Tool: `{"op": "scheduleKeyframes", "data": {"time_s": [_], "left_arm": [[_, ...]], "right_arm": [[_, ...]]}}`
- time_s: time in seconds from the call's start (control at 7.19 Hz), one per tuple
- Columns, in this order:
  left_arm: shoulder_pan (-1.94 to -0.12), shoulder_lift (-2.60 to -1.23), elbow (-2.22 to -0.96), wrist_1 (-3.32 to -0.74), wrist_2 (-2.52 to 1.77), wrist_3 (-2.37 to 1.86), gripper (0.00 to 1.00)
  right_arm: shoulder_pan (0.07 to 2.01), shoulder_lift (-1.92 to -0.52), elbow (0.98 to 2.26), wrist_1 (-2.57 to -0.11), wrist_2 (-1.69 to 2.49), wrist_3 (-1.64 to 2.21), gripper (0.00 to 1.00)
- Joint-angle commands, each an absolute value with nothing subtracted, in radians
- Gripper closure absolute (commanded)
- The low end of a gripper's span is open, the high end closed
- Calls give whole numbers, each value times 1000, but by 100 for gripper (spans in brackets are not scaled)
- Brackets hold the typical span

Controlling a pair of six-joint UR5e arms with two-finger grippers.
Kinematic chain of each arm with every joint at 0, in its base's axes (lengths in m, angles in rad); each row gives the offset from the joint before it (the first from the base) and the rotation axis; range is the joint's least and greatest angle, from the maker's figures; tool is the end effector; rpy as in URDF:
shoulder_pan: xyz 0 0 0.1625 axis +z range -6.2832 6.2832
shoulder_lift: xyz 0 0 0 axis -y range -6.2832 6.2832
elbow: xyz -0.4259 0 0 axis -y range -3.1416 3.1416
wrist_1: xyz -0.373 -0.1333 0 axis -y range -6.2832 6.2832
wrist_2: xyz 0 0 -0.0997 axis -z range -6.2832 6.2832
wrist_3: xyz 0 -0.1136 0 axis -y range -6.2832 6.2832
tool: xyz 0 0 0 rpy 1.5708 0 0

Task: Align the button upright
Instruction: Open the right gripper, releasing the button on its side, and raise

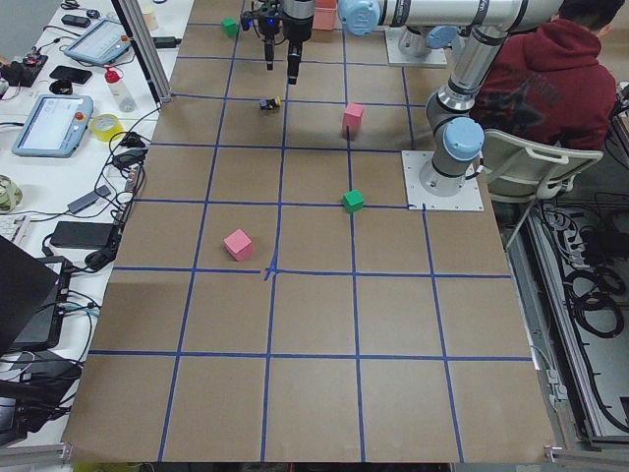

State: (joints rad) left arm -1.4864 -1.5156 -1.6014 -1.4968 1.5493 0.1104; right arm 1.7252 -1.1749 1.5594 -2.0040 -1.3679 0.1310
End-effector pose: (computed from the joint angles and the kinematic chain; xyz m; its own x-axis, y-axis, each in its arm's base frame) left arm -0.0965 -0.4696 0.4937 -0.9996 0.0276 0.0104 0.0264 0.9946 -0.1002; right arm 0.2489 -0.5837 0.3093 -0.9781 -0.0300 -0.2059 -0.0261 0.9994 -0.0220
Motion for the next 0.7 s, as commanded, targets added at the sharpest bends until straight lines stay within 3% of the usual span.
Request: {"op": "scheduleKeyframes", "data": {"time_s": [0.0,0.28,0.56], "left_arm": [[-1486,-1514,-1603,-1497,1549,110,0],[-1479,-1514,-1600,-1497,1548,158,0],[-1474,-1517,-1597,-1494,1543,160,0]], "right_arm": [[1579,-1329,1568,-1840,-1457,-62,0],[1562,-1411,1542,-1654,-1544,12,0],[1569,-1410,1482,-1643,-1577,31,0]]}}
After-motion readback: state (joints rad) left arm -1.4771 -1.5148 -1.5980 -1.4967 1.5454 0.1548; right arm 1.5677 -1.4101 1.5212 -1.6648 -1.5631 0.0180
